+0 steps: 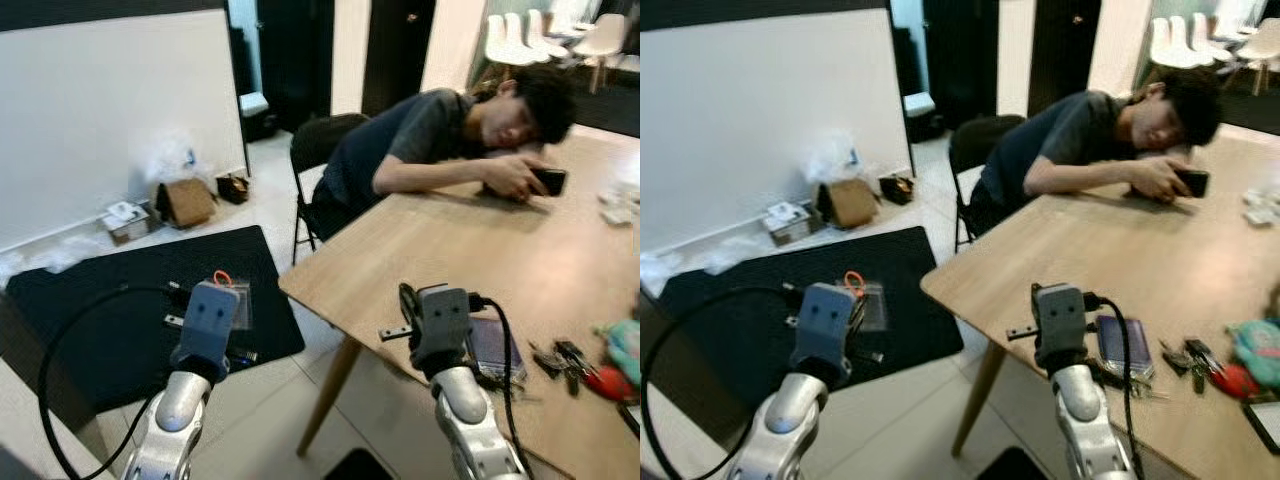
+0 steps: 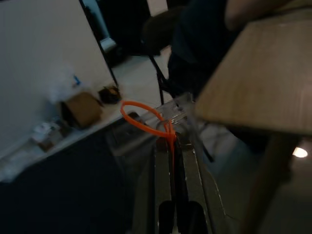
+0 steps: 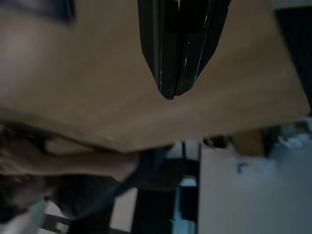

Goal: Hang keys on a hook

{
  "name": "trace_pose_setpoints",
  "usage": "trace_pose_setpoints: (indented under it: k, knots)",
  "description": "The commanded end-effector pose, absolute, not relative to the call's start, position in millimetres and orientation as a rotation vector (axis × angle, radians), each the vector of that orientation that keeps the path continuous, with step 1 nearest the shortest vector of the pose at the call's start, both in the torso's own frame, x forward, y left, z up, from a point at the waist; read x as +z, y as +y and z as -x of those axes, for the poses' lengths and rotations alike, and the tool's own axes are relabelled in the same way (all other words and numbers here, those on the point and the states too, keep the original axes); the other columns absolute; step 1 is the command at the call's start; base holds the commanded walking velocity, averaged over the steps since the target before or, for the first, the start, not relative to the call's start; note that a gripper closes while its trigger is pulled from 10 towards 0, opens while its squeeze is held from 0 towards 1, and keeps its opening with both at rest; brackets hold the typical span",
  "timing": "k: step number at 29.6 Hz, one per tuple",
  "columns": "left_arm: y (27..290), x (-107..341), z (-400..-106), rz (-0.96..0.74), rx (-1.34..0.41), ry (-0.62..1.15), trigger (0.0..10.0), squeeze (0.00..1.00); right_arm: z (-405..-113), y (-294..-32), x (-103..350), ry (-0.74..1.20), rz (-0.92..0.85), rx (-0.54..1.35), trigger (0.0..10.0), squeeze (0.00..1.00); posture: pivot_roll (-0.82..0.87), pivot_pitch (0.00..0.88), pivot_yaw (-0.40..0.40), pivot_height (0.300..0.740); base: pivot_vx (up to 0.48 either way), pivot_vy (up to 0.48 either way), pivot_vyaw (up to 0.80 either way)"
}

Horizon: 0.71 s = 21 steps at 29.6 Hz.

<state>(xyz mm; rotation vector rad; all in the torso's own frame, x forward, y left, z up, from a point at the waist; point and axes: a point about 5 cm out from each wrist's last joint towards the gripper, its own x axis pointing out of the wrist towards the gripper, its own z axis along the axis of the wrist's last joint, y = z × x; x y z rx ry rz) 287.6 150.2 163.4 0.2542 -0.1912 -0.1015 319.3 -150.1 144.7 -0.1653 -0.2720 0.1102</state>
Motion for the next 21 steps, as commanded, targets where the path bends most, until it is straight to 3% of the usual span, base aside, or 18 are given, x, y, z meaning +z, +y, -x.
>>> trace_pose_setpoints:
  k: [1, 17, 21]
  knots:
    - [153.1, 160.6, -285.9, -0.269, -0.091, -0.180, 10.0, 0.00, -317.8, -144.4, 142.9, -0.271, 0.159, 0.129, 10.0, 0.00, 0.10, 0.098, 0.041, 0.740, -0.424, 0.000, 0.00]
    - [154.3, 160.3, -285.4, -0.272, -0.085, -0.179, 10.0, 0.00, -318.4, -143.6, 142.7, -0.272, 0.162, 0.129, 10.0, 0.00, 0.10, 0.099, 0.040, 0.740, -0.379, 0.000, 0.00]
    - [154.9, 160.2, -285.8, -0.276, -0.081, -0.178, 10.0, 0.00, -318.7, -143.0, 142.7, -0.273, 0.163, 0.131, 10.0, 0.00, 0.10, 0.099, 0.039, 0.740, 0.000, 0.000, 0.00]
